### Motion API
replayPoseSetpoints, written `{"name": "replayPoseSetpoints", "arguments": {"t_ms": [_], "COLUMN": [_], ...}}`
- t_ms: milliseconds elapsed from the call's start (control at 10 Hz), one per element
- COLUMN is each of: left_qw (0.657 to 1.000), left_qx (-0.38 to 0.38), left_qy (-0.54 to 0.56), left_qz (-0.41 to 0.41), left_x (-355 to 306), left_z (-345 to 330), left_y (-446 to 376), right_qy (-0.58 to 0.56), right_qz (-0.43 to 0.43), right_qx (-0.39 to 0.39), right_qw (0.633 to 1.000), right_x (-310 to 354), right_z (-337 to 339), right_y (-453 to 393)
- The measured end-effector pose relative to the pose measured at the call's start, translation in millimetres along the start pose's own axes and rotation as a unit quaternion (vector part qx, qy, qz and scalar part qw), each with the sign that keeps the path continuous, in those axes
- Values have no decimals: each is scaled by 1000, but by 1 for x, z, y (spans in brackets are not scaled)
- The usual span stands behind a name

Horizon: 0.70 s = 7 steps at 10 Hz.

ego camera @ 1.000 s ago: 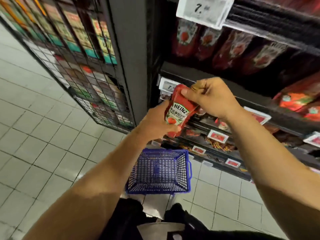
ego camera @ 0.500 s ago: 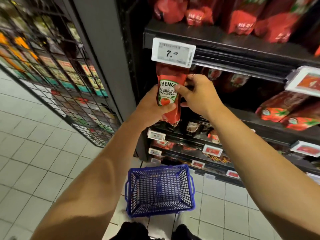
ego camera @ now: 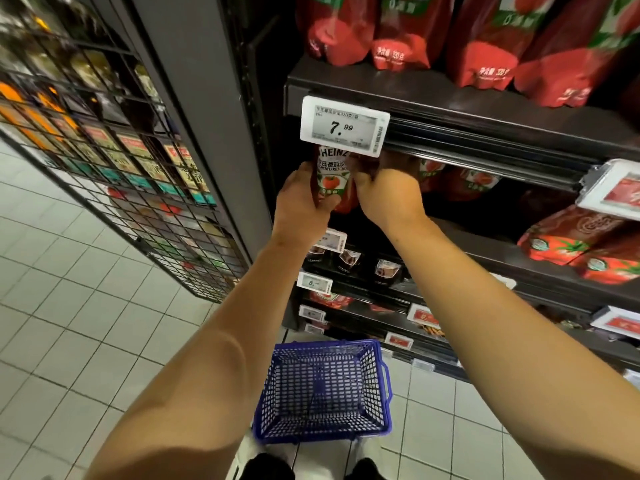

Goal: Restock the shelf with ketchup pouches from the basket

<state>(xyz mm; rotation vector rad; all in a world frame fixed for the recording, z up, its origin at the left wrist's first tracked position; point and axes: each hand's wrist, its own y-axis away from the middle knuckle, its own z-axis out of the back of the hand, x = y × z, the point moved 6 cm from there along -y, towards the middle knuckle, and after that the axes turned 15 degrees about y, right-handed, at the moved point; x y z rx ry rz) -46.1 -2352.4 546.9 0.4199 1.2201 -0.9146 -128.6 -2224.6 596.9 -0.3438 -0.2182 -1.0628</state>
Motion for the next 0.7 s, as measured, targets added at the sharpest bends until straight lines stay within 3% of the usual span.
{"name": "replayPoseSetpoints", "arguments": {"t_ms": [100,400,700], "left_qw": [1000,998,996], "left_qx": [-9,-6,47], "left_qy": [9,-27,-40], "left_qz": [13,60,65], "left_x": [3,8,20], "left_z": [-4,1,23], "left_y": [-2,-6,29], "right_qy": [-45,-151,-172], "right_qz": [21,-55,-76], "right_qx": [-11,84,38], "right_qw": [999,983,981], "right_x": [-4,-34,-64], "right_z": [-8,-41,-31], "right_y": [4,25,60]}}
